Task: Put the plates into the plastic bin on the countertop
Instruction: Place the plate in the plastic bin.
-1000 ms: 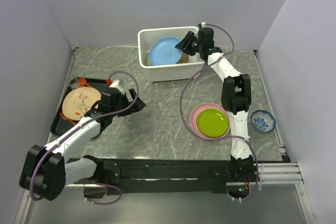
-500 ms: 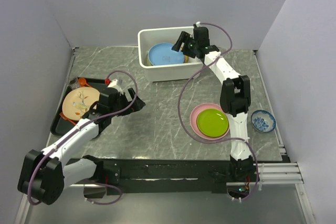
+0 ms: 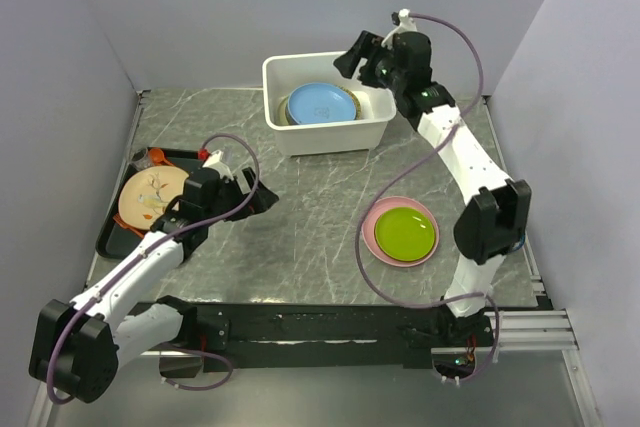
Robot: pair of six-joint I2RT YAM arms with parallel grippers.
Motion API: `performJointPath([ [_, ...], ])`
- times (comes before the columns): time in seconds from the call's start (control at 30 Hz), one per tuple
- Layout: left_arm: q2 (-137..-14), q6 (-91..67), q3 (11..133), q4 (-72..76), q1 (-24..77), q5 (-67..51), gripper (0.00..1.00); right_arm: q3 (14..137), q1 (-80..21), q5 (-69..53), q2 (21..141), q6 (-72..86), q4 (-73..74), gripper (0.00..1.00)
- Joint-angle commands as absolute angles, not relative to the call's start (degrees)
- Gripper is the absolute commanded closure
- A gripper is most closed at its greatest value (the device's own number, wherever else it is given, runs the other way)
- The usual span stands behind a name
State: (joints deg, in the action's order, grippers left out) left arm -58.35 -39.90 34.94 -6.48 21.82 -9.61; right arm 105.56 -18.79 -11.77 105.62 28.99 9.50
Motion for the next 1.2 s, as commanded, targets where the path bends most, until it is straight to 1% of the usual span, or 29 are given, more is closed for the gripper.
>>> performJointPath([
  [0.0, -59.5, -40.4, 35.5, -2.6, 22.2, -13.6, 0.01, 94.5, -19.3, -10.8, 97.2, 27.6, 7.2, 0.17],
  [0.07, -60.5, -40.4, 35.8, -2.2, 22.8, -13.9, 0.01, 89.7, -19.3, -9.9, 92.5, 27.2, 6.2, 0.17],
  [0.1, -61.0, -40.3, 36.1, -1.5, 23.1, -14.2, 0.01, 85.3, -19.3, -8.7, 90.9, 27.1, 5.7, 0.17],
  [0.23, -63.2, -40.2, 37.4, -0.5, 25.0, -14.8, 0.01, 76.0, -19.2, -5.6, 83.3, 25.9, 5.6, 0.17],
  [0.37, -66.7, -40.3, 39.5, 1.4, 27.5, -15.1, 0.01, 69.3, -19.0, -3.3, 78.9, 25.4, 6.4, 0.17],
  [0.5, -70.5, -40.6, 41.2, 3.4, 30.4, -15.7, 0.01, 61.7, -17.6, -4.8, 75.9, 26.5, 5.3, 0.18],
  [0.8, -79.3, -40.7, 46.6, 6.8, 35.6, -17.7, 0.01, 51.2, -14.7, -5.7, 68.7, 28.1, 5.6, 0.19],
  [1.17, -89.1, -40.5, 55.5, 8.8, 41.0, -20.4, 0.01, 42.9, -6.5, -9.8, 62.1, 30.1, 7.6, 0.20],
])
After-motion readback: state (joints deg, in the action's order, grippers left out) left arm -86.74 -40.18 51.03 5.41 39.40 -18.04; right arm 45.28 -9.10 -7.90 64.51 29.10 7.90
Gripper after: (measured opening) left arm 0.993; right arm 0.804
